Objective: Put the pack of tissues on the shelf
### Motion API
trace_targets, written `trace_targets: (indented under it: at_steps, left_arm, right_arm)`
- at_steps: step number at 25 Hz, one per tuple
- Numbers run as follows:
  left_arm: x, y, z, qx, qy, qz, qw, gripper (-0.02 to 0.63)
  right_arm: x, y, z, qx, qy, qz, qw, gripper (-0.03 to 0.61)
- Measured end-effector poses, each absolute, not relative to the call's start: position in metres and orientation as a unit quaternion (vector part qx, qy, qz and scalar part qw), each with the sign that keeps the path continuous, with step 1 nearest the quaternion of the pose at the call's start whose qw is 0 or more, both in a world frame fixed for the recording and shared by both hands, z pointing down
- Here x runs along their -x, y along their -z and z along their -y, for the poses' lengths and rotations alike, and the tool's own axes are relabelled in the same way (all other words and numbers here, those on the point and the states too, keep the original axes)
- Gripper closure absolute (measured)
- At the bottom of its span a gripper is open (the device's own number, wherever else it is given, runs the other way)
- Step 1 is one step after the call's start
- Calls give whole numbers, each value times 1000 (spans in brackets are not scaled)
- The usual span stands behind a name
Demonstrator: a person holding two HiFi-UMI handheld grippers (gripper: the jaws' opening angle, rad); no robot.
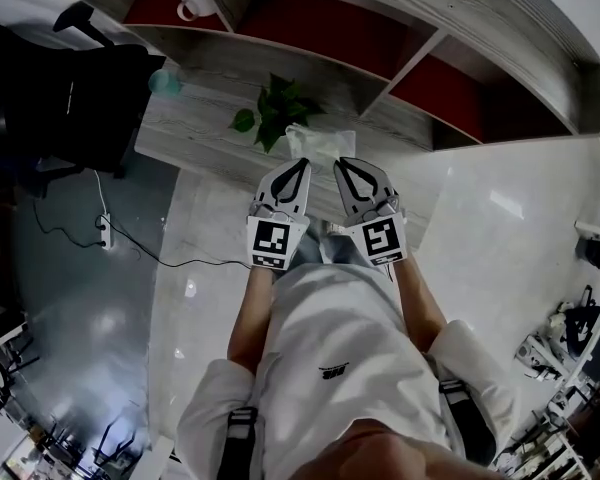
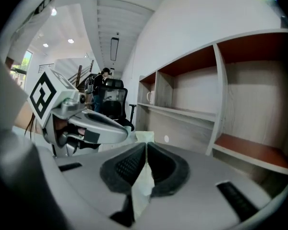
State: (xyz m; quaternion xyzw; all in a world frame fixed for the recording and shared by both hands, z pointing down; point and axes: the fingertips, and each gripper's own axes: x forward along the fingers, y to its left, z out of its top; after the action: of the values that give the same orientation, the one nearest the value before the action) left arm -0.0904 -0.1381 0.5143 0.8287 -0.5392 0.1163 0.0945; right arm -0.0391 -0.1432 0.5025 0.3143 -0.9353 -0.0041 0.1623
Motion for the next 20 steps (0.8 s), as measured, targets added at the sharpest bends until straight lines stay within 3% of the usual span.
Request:
trace_targets:
  at_steps: [20]
  left_arm:
    - [116,-425,173,-851,-90,516,36,584]
  right_arm:
    - [69,-371,178,-352,101,928,74,543]
